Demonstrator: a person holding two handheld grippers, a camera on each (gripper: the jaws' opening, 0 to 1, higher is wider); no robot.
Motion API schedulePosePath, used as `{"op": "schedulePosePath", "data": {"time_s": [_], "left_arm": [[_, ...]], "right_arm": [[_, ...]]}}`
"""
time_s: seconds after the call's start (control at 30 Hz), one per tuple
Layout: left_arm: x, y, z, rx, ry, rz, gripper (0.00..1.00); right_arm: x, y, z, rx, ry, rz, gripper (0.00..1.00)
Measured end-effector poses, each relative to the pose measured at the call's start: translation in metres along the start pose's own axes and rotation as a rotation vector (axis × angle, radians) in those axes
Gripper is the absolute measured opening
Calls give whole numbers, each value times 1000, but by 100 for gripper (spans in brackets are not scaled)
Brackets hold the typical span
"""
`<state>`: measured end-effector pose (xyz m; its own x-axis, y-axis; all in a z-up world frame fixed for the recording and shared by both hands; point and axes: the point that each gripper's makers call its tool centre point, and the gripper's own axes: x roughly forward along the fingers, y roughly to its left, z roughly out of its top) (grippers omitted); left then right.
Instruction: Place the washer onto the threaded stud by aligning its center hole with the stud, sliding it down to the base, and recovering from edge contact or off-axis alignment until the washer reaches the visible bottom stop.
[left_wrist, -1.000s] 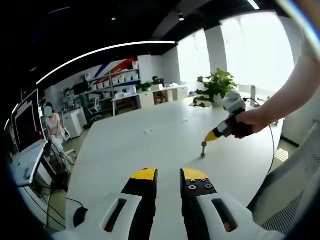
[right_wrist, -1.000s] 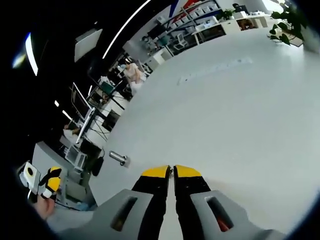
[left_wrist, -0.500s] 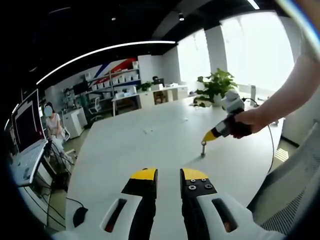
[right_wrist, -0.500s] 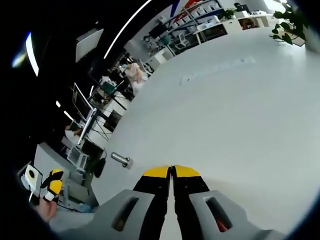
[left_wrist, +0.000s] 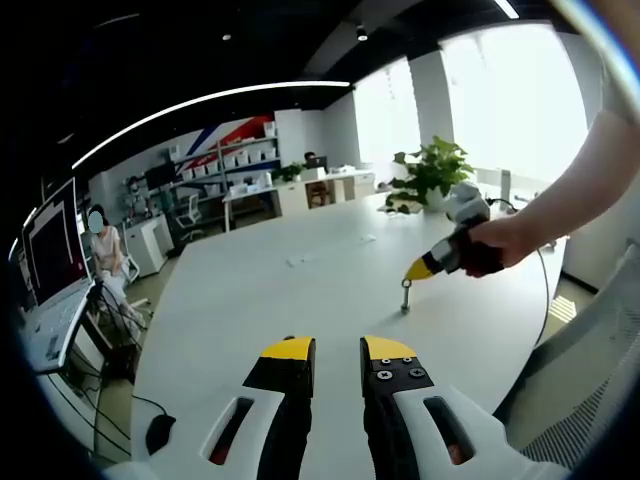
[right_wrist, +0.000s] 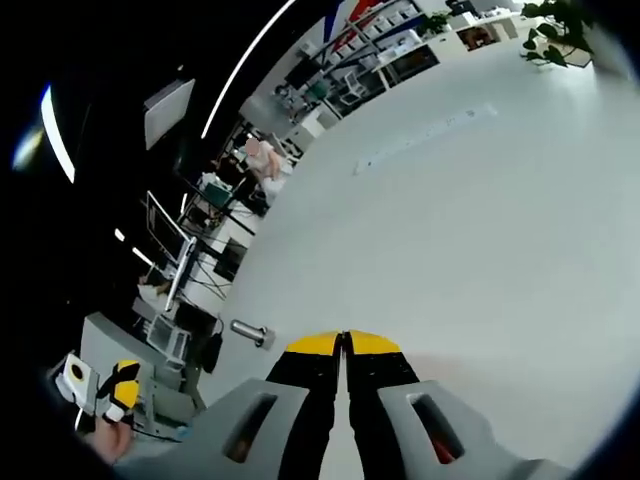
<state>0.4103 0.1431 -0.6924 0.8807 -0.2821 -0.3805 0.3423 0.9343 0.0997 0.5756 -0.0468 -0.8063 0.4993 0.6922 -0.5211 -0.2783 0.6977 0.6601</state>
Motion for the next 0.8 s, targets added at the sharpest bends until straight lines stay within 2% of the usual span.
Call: {"op": "schedulePosePath", "data": {"time_s": [0.2,0.4,0.53,0.8], "left_arm": [[0,0,0,0,0,-1,16],[0,0,0,1,1,-2,16],[0,0,0,0,0,-1,16],[0,0,0,1,1,-1,16]], "right_arm": [[-1,-4,0,78,-23,15,5],[-1,-7,-3,104,-22,19,5],[-1,-7,-2,153,-39,36,5],[-2,-10,-6,173,-43,37,5]]}}
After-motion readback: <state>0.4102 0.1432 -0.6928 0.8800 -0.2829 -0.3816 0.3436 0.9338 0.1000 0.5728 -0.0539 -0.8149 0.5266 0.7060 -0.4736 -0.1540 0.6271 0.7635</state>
